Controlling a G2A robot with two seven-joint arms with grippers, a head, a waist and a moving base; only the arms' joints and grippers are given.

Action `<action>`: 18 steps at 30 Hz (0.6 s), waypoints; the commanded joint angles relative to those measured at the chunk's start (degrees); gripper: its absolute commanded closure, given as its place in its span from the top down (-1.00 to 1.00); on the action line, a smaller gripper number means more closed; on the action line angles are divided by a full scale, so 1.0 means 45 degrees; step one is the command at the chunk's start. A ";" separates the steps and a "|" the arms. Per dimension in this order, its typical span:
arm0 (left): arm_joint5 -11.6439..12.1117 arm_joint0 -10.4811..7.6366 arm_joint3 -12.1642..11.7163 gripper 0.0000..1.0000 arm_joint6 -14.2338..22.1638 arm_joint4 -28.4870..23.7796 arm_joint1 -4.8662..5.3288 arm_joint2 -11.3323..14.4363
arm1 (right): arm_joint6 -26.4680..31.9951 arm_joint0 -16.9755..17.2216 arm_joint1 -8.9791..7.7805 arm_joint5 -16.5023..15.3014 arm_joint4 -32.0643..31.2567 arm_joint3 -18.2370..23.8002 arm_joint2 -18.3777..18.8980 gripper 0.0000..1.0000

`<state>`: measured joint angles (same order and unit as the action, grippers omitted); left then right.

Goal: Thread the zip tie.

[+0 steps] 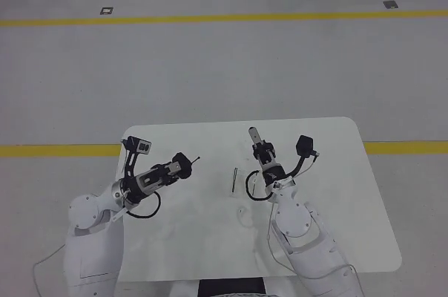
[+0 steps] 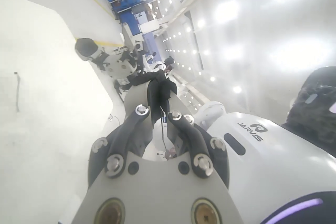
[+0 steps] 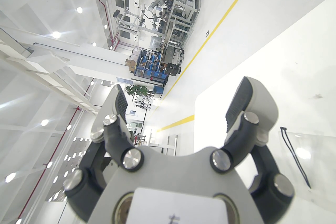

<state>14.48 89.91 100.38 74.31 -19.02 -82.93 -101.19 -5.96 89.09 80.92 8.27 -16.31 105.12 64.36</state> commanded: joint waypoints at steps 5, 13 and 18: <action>-0.0074 0.0278 0.0073 -1.00 -0.0120 -0.0105 0.0107 -0.0219 | 0.0000 0.0000 0.0000 0.0000 0.0000 0.0000 0.0000 1.00; -0.0074 0.0278 0.0073 -1.00 -0.0120 -0.0105 0.0107 -0.0219 | 0.0610 -0.0060 -0.0060 -0.0060 -0.0702 -0.0138 -0.0117 1.00; -0.0074 0.0278 0.0073 -1.00 -0.0120 -0.0105 0.0107 -0.0219 | 0.2827 -0.0197 -0.0343 0.0221 -0.3572 -0.0265 -0.0162 1.00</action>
<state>14.15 91.16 100.71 73.77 -19.49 -82.44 -102.18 5.27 88.19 79.55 8.93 -29.82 103.76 63.47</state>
